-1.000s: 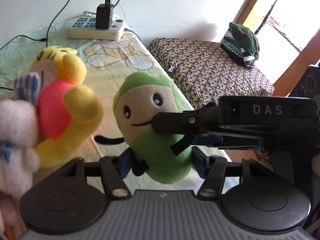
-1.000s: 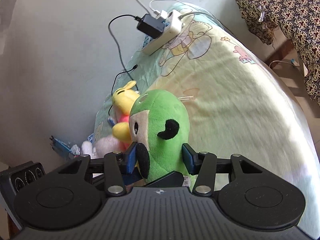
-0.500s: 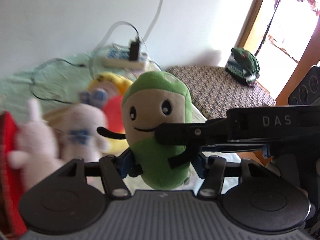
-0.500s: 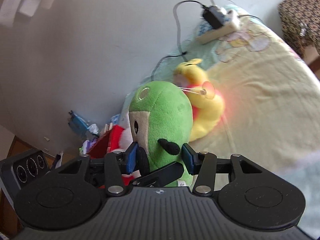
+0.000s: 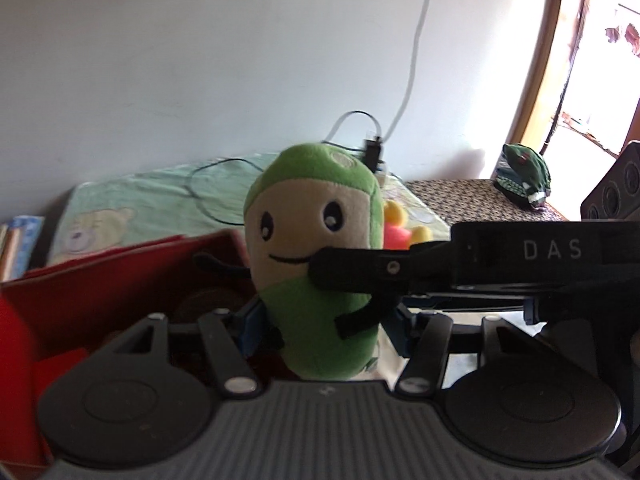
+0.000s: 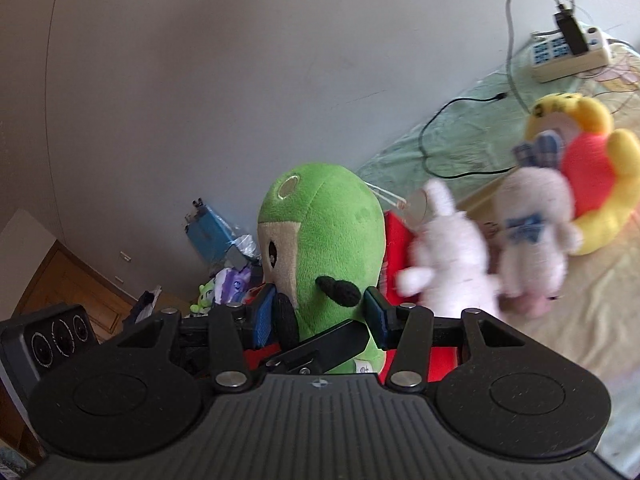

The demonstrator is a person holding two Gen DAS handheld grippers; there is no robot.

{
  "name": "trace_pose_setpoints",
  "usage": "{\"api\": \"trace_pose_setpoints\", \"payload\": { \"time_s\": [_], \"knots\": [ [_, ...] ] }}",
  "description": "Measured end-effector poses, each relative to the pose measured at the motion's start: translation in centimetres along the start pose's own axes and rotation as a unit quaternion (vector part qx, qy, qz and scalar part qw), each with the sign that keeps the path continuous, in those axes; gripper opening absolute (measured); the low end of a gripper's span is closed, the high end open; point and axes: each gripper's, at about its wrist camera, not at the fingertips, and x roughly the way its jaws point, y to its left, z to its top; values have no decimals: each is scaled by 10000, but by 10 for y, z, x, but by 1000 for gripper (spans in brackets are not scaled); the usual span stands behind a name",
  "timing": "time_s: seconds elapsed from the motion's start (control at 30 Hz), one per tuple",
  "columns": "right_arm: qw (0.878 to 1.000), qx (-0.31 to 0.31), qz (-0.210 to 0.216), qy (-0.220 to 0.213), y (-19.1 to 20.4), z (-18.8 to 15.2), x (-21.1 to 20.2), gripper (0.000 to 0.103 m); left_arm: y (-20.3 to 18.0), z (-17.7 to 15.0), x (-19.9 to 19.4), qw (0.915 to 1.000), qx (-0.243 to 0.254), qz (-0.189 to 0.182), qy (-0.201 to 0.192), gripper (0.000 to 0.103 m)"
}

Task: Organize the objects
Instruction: 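Lift the green plush with the right gripper and carry it toward the red box, then lower the green plush into the red box and open the right gripper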

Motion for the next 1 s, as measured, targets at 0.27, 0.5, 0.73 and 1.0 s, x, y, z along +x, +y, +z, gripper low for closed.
{"api": "trace_pose_setpoints", "payload": {
  "time_s": [0.27, 0.5, 0.73, 1.0],
  "knots": [
    [9994, -94, 79, 317, 32, -20, 58, 50, 56, -15, -32, 9996, -192, 228, -19, 61],
    [9958, -100, 344, 845, 45, -34, 114, 51, 105, -36, -53, 9964, -551, 640, 96, 61],
    [9882, 232, 508, 1427, 50, -47, 161, 51, 147, -49, -45, 9891, -887, 1120, 356, 61],
    [9709, 980, 552, 2115, 41, -52, 199, 51, 166, -56, -30, 9797, -1028, 1575, 696, 61]
  ]
}}
